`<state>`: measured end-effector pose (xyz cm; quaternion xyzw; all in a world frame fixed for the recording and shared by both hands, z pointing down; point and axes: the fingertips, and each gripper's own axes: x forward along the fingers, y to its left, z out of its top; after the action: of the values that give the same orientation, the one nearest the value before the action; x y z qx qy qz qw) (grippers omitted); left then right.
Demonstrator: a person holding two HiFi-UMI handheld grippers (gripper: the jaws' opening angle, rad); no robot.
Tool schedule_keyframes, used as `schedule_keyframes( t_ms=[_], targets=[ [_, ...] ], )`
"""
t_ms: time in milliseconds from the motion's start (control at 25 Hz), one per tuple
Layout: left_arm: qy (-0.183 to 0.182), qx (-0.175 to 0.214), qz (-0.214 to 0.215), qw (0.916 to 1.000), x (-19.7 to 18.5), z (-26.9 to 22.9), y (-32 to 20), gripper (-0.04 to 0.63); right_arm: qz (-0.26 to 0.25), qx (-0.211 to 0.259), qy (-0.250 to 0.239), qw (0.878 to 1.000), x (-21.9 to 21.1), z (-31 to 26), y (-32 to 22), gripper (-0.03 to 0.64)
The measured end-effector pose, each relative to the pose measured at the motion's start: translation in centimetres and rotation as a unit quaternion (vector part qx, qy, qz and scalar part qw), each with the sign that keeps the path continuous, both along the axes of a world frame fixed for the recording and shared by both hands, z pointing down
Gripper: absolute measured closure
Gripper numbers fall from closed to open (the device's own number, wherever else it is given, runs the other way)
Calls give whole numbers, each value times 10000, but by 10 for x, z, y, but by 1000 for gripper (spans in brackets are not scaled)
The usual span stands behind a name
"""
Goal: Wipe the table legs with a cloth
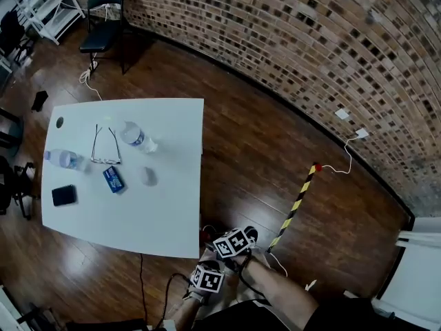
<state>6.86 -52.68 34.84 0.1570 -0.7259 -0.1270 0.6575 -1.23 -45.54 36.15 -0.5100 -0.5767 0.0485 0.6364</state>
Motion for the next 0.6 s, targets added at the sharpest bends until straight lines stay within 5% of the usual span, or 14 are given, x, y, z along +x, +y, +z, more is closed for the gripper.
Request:
schedule_keyframes(
  t_ms=[400,600],
  targets=[
    [266,282,-1202,9920,-83,-20,-8,594,-1071,-225,62,9940,-78,-8,25,560],
    [100,47,-2158,9764,-154,-23,1,594,-1684,-453,11,9847,-137,-7,40,561]
  ],
)
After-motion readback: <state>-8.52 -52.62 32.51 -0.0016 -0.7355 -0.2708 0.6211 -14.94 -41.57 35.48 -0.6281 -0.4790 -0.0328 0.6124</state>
